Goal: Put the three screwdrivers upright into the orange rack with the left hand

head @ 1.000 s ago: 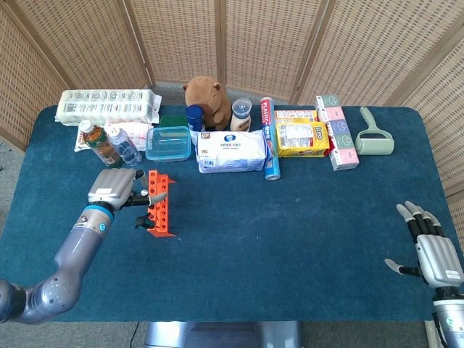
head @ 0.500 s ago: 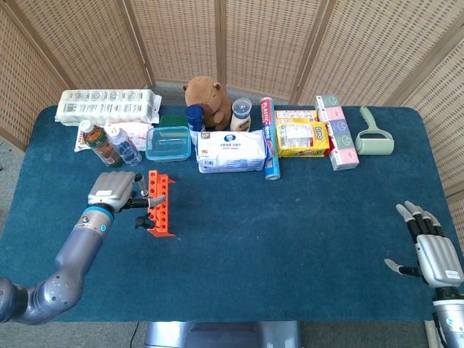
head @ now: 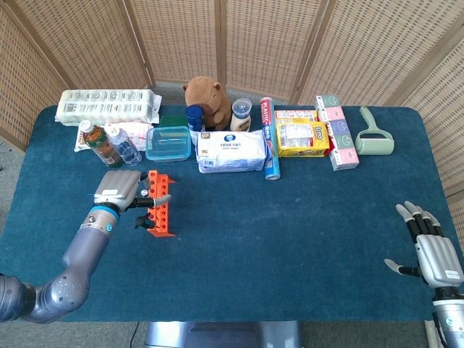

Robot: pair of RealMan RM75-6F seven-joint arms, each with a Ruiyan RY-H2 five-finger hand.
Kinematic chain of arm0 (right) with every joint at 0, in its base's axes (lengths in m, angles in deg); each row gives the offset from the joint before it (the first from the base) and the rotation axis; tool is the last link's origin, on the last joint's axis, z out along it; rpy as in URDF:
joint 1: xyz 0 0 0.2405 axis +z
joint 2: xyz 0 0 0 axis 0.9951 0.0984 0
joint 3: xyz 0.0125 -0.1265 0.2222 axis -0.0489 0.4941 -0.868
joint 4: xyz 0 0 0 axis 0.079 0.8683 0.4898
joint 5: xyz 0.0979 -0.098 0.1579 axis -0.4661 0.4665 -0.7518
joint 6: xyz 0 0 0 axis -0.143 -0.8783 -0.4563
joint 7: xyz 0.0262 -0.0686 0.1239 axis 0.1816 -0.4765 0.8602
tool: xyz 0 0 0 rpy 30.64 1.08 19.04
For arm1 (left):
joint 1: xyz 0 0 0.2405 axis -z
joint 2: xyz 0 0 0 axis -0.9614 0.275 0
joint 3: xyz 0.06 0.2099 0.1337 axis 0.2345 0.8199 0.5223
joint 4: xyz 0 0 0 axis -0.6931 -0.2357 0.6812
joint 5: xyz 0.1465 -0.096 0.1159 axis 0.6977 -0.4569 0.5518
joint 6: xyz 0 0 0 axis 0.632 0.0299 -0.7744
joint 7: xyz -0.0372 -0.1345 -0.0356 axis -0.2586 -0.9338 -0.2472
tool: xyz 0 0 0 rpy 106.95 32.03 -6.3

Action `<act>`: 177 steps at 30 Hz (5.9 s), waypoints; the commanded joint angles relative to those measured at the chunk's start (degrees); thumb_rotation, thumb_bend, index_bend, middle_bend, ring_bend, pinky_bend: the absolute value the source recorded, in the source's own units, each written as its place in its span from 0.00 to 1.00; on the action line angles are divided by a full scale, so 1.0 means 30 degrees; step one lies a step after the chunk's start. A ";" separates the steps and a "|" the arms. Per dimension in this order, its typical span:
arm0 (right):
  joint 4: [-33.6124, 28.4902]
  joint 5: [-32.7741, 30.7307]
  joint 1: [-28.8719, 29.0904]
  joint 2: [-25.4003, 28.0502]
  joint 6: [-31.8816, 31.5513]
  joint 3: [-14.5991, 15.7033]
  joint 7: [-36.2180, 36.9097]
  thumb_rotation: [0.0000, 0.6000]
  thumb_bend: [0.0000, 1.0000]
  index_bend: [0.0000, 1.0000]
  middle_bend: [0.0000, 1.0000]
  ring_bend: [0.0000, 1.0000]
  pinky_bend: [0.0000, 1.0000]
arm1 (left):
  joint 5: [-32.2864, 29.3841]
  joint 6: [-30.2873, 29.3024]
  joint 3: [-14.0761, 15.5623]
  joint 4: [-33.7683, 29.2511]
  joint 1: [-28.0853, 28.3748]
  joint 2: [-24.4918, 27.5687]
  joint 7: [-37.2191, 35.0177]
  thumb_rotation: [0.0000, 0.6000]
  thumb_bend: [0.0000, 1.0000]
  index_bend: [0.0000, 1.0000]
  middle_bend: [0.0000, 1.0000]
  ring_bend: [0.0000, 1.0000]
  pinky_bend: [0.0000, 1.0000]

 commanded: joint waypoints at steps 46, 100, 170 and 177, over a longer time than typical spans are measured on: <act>-0.0036 0.0010 -0.0031 0.0047 -0.0024 -0.0003 0.0092 1.00 0.02 0.00 0.03 0.00 0.01 | -0.2012 -0.0191 -0.0807 -0.0830 0.0269 0.0845 0.0636 0.00 0.00 0.37 1.00 1.00 1.00; -0.0035 -0.0005 -0.0053 0.0127 -0.0044 -0.0028 0.0283 1.00 0.02 0.00 0.03 0.01 0.01 | -0.0786 0.2804 -0.0040 -0.1698 -0.0409 0.3440 -0.1764 0.00 0.00 0.37 1.00 1.00 1.00; -0.0020 -0.0202 0.0124 -0.0213 0.0361 0.0051 -0.0547 1.00 0.02 0.00 0.03 0.01 0.01 | 1.0207 0.3704 0.0962 1.1300 -0.8889 -0.5168 -0.7026 1.00 0.41 0.19 1.00 1.00 1.00; 0.0042 -0.0285 0.0121 -0.0183 0.0383 0.0016 -0.0387 1.00 0.02 0.00 0.03 0.01 0.01 | 1.0871 0.3605 0.0600 1.2708 -0.8840 -0.6735 -0.7181 1.00 0.38 0.30 1.00 1.00 1.00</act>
